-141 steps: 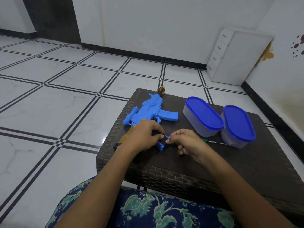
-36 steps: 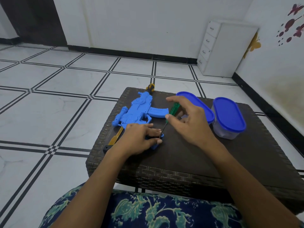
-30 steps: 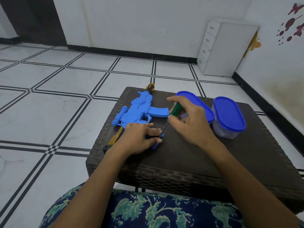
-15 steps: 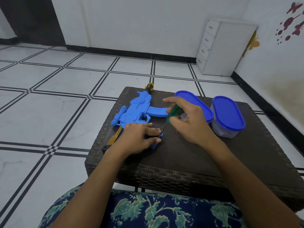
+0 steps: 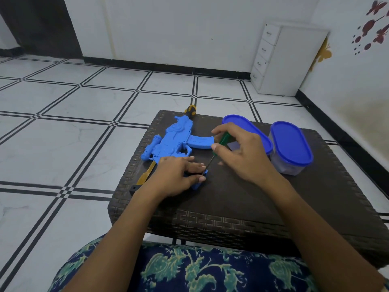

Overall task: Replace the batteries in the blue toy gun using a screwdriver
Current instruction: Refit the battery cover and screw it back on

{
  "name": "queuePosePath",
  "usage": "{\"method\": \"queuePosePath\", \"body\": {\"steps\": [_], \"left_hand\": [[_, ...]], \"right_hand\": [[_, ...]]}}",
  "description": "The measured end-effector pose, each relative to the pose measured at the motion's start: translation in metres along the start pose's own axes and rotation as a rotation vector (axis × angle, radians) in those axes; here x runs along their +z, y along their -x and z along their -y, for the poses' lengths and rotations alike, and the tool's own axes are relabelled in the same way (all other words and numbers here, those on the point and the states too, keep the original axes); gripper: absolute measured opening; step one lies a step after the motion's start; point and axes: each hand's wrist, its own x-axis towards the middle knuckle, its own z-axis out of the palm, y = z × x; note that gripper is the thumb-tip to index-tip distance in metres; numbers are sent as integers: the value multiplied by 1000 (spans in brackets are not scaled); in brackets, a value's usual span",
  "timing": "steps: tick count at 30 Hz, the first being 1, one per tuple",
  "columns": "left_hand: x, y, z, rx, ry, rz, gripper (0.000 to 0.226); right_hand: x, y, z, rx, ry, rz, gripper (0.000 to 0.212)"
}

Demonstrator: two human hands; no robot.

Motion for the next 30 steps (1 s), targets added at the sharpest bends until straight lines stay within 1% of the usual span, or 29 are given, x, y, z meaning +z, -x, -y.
{"method": "queuePosePath", "body": {"steps": [2,4,9,16,18,21,25,28,30], "left_hand": [[0,0,0,-1,0,2,37],[0,0,0,-2,3,-1,37],[0,0,0,-2,-1,-5,36],[0,1,0,-10,-3,-6,36],[-1,1,-1,-10,-9,-2,36],[-1,1,-2,-12,-16,12,36],[-2,0,-2,-19,-17,16,36],[-3,1,-3,-13,-18,10,37],[-5,2,-3,-7,-16,28,40]], "right_hand": [[0,0,2,17,-82,33,23],[-1,0,3,0,-104,44,23],[-3,0,0,-17,-5,-33,26],[-4,-1,-1,-13,15,12,23],[-6,-1,2,15,23,-2,19],[-8,1,6,95,-15,-23,21],[-11,1,10,162,0,-86,24],[-23,0,11,242,-37,-176,24],[-31,-1,6,317,-77,-270,25]]}}
